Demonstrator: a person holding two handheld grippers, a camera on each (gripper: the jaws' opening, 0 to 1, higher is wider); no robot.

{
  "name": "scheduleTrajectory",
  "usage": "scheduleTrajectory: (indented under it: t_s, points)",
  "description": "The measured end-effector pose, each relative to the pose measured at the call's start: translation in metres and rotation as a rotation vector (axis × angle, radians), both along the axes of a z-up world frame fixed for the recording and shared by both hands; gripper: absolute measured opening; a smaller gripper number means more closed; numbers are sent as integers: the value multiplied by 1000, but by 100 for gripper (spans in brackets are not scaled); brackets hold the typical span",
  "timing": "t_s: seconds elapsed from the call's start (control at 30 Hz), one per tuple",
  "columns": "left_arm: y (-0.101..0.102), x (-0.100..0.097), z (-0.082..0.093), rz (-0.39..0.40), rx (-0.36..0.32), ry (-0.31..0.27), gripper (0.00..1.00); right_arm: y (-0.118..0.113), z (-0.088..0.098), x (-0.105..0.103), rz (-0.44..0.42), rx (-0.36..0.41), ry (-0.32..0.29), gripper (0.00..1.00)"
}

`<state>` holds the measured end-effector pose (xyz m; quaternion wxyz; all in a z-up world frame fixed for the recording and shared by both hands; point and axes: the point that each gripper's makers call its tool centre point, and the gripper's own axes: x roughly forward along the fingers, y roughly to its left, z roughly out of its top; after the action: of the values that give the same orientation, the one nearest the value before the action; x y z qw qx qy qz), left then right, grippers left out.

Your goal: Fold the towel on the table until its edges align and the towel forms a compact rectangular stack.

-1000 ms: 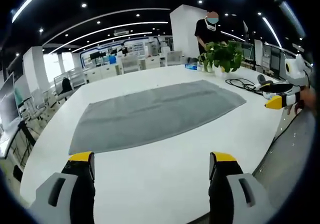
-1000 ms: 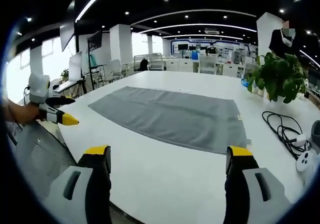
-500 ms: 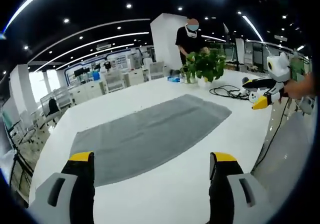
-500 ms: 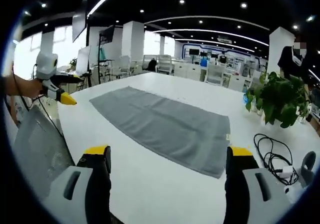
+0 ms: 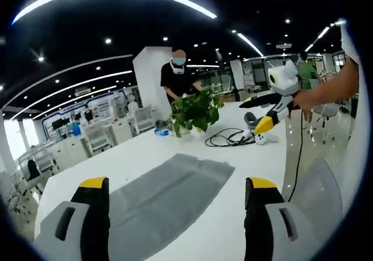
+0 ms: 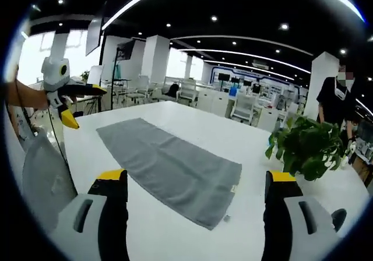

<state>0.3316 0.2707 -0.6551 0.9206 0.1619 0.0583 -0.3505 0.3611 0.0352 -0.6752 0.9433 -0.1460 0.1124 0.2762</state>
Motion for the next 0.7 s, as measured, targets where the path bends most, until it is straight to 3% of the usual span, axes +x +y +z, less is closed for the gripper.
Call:
scheduleTrajectory:
  t_s: [0.1, 0.3, 0.4, 0.6, 0.7]
  points:
    - [-11, -2, 12, -37, 6, 3, 99, -7, 9, 1, 0, -36, -9, 99]
    - [-31, -9, 35, -108, 30, -6, 99, -17, 20, 5, -10, -21, -6, 99]
    - [-41, -10, 42, -140, 14, 15, 99, -21, 22, 9, -14, -33, -7, 99]
    - [-59, -8, 47, -190, 53, 24, 99, -21, 27, 18, -11, -52, -8, 99]
    - [-77, -8, 57, -235, 31, 20, 99, -25, 26, 22, -19, -77, -4, 99]
